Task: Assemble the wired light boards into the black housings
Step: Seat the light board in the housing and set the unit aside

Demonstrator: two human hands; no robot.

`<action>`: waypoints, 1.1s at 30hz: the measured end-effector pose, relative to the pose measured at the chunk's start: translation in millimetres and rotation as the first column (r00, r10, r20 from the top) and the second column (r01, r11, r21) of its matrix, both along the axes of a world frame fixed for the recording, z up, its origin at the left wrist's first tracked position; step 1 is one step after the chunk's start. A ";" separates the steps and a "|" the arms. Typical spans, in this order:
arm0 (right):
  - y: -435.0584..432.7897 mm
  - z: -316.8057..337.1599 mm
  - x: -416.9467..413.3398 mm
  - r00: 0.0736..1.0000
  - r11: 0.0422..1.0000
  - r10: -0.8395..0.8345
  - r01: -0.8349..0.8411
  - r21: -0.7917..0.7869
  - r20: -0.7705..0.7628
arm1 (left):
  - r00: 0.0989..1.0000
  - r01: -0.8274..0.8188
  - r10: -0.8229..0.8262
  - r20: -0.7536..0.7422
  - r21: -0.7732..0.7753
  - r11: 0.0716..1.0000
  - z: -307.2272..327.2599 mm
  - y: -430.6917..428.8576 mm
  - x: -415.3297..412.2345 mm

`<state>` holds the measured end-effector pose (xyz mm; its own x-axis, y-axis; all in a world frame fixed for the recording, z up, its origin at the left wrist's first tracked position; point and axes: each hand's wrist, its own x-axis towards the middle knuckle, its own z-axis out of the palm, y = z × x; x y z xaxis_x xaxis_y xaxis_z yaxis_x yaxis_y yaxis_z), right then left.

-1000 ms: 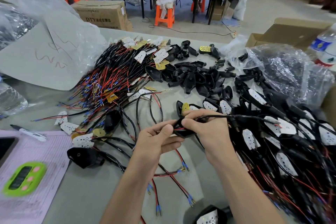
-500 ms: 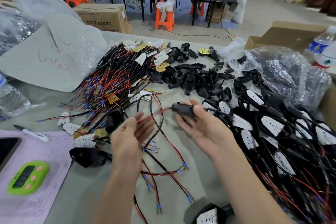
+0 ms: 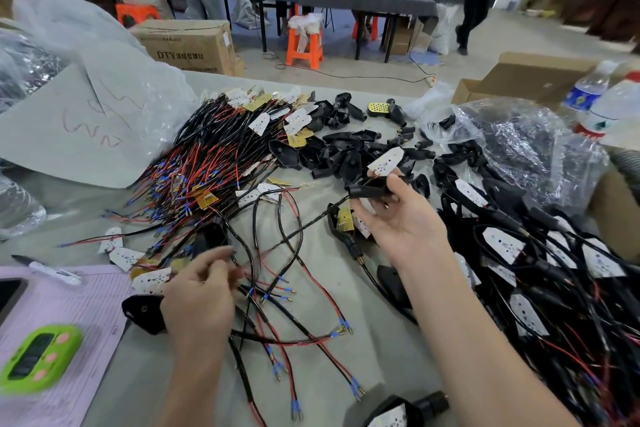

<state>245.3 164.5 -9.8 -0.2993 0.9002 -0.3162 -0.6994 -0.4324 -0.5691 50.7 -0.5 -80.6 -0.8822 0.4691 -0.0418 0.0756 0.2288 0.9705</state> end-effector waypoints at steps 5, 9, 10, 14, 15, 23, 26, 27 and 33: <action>6.9 19.2 19.0 0.947 0.938 0.320 -0.314 0.143 -0.015 | 0.881 0.385 -0.436 -0.184 -0.254 0.887 34.4 4.5 0.6; 1.0 22.3 18.9 0.870 0.859 0.492 -0.489 0.152 0.023 | 0.732 0.669 -0.681 -0.020 0.211 0.712 78.4 37.4 24.7; -2.0 20.6 16.7 0.851 0.839 0.525 -0.523 0.150 0.029 | 0.681 0.702 -0.732 0.014 0.275 0.657 86.3 49.0 32.4; -15.5 7.1 9.3 0.792 0.782 0.605 -0.610 0.132 0.077 | 0.609 0.726 -0.785 0.116 0.318 0.610 97.1 86.7 54.9; -17.8 4.1 7.6 0.784 0.773 0.611 -0.620 0.131 0.106 | 0.621 0.703 -0.771 0.140 0.336 0.627 96.0 91.2 57.7; -21.8 -12.3 6.8 0.880 0.871 0.447 -0.469 0.143 0.163 | 0.791 0.611 -0.607 -0.076 0.143 0.778 74.2 96.6 51.8; -25.6 -12.2 3.2 0.863 0.833 0.491 -0.505 0.226 0.117 | 0.788 0.613 -0.610 -0.085 0.202 0.764 71.7 94.0 63.9; -26.3 -11.9 2.1 0.856 0.819 0.506 -0.516 0.251 0.107 | 0.798 0.596 -0.599 -0.065 0.229 0.770 68.8 94.5 68.3; -24.6 -10.3 -1.3 0.911 0.882 0.405 -0.411 0.228 0.076 | 0.787 0.414 -0.544 0.290 0.406 0.815 56.8 93.3 75.6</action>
<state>244.0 139.9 -20.1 -0.6512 0.7488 -0.1239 -0.4741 -0.5288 -0.7040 126.4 92.8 -23.8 -0.4811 0.8708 -0.1017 -0.2902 -0.0487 0.9557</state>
